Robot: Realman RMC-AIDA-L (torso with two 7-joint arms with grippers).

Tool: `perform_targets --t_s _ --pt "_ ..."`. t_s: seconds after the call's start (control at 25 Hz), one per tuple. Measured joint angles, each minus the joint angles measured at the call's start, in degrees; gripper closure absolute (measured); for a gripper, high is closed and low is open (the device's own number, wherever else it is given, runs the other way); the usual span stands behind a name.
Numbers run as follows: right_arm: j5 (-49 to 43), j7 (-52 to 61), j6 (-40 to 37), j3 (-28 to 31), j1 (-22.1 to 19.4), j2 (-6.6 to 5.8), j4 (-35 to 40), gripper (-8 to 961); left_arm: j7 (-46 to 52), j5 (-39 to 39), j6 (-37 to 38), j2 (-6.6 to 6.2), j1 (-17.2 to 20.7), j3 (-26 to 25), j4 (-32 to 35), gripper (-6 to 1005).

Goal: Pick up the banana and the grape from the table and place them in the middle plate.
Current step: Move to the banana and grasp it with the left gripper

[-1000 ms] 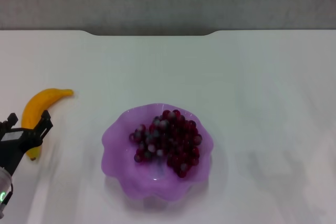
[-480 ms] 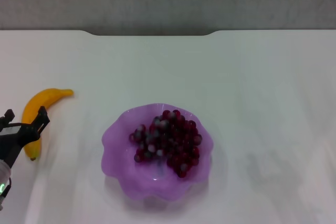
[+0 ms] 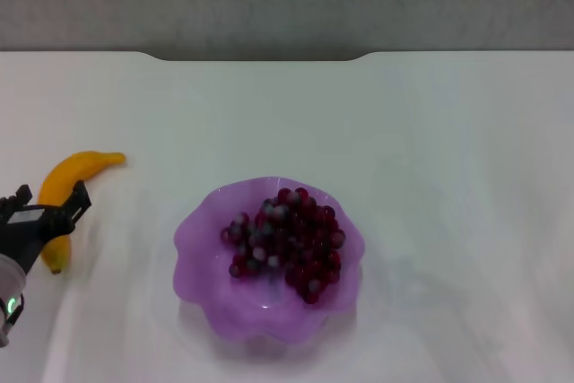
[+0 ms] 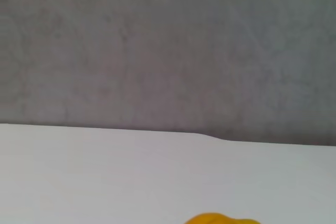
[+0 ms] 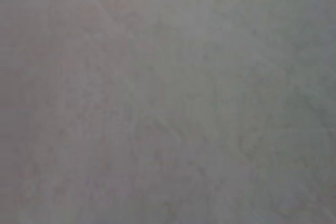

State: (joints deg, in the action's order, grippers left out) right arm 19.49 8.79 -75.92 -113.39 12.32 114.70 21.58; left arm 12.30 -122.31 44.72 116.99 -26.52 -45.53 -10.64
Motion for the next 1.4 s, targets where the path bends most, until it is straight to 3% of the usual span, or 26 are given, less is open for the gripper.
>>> perform_targets --t_s 0.16,1.4 --pt "0.0 0.0 -0.4 -0.9 0.4 -0.09 0.1 916 0.0 2.2 -0.9 -0.03 -1.0 0.0 0.8 138" --pt "-0.1 -0.2 -6.5 -7.8 3.4 -0.09 0.3 931 -5.7 2.5 -8.9 0.34 -2.7 0.4 1.6 136"
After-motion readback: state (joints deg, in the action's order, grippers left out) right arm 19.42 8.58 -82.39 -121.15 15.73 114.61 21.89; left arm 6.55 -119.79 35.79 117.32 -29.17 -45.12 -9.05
